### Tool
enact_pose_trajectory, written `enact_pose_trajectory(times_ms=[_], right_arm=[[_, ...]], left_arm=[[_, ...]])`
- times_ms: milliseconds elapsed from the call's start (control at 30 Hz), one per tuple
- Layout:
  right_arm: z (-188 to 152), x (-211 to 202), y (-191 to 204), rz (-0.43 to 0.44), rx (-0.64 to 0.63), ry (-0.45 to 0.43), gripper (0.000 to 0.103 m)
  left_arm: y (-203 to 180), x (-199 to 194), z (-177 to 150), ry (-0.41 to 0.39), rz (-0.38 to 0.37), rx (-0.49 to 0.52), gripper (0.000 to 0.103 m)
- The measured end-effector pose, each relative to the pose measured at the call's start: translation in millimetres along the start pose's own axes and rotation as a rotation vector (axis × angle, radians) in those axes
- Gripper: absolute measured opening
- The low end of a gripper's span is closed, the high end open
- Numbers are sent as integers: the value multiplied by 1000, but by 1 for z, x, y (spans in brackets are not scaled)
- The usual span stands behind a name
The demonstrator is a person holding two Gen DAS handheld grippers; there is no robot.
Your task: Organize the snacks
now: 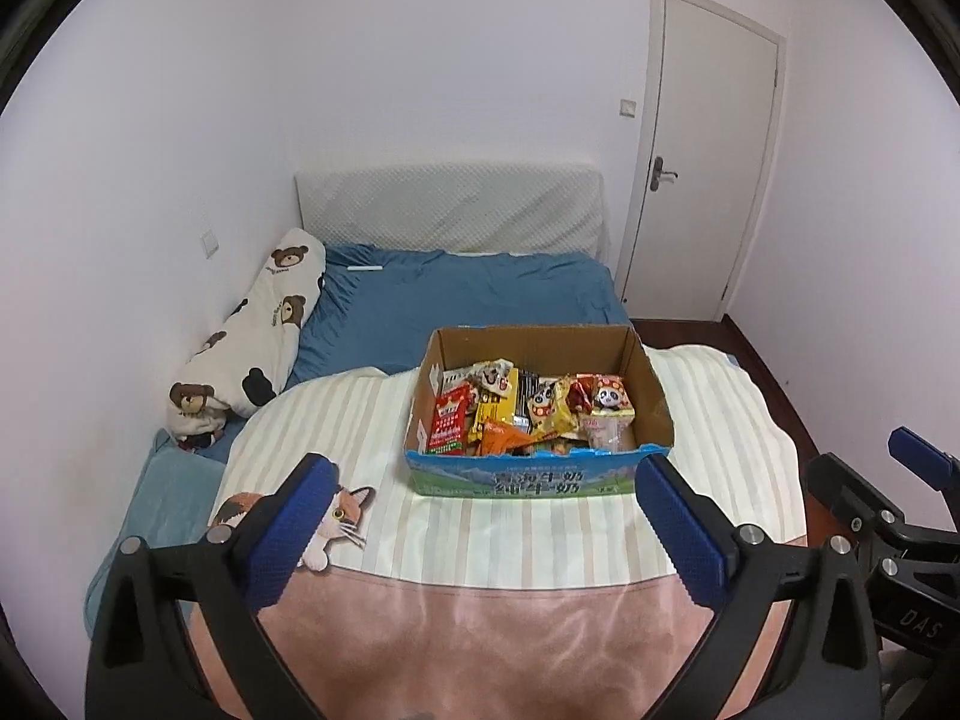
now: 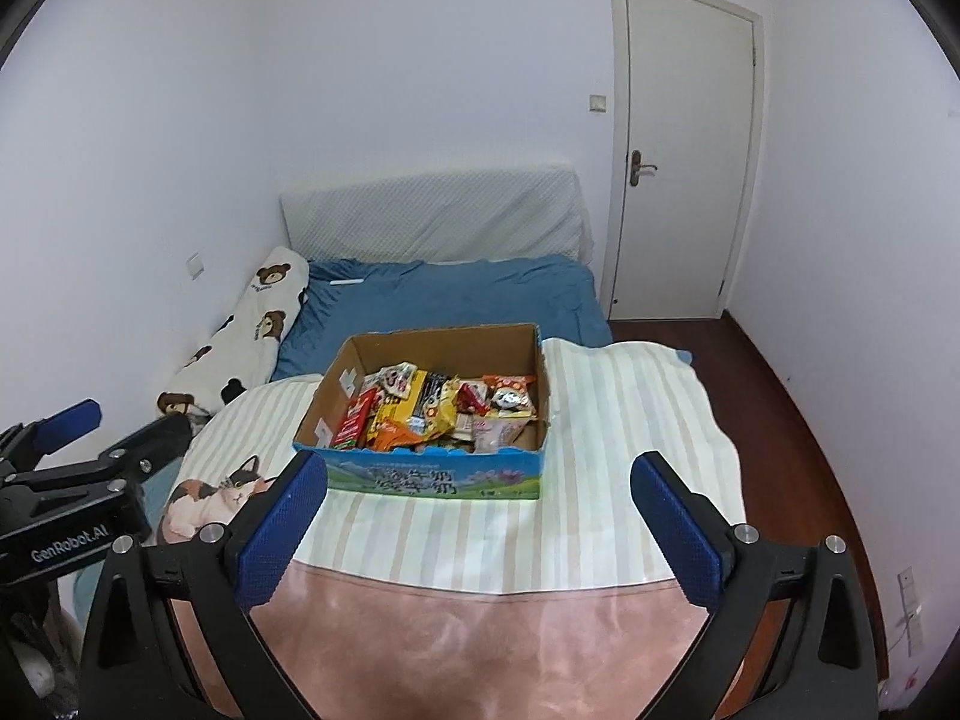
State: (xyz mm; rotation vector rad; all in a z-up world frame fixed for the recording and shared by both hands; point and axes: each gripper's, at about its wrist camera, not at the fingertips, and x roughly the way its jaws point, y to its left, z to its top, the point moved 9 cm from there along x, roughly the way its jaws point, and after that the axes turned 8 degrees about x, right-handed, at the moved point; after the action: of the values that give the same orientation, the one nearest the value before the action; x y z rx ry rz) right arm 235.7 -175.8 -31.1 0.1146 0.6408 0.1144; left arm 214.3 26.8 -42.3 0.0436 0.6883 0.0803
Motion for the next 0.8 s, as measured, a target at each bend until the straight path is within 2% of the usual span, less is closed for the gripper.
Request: enact_pose_trajectory(times_ms=[467, 800], right_arm=[[16, 43, -16, -91, 6, -23, 103], [22, 92, -16, -120, 5, 6, 103]], left_arm=[[5, 36, 6, 14, 64, 0, 103], [4, 82, 7, 75, 87, 30, 103]])
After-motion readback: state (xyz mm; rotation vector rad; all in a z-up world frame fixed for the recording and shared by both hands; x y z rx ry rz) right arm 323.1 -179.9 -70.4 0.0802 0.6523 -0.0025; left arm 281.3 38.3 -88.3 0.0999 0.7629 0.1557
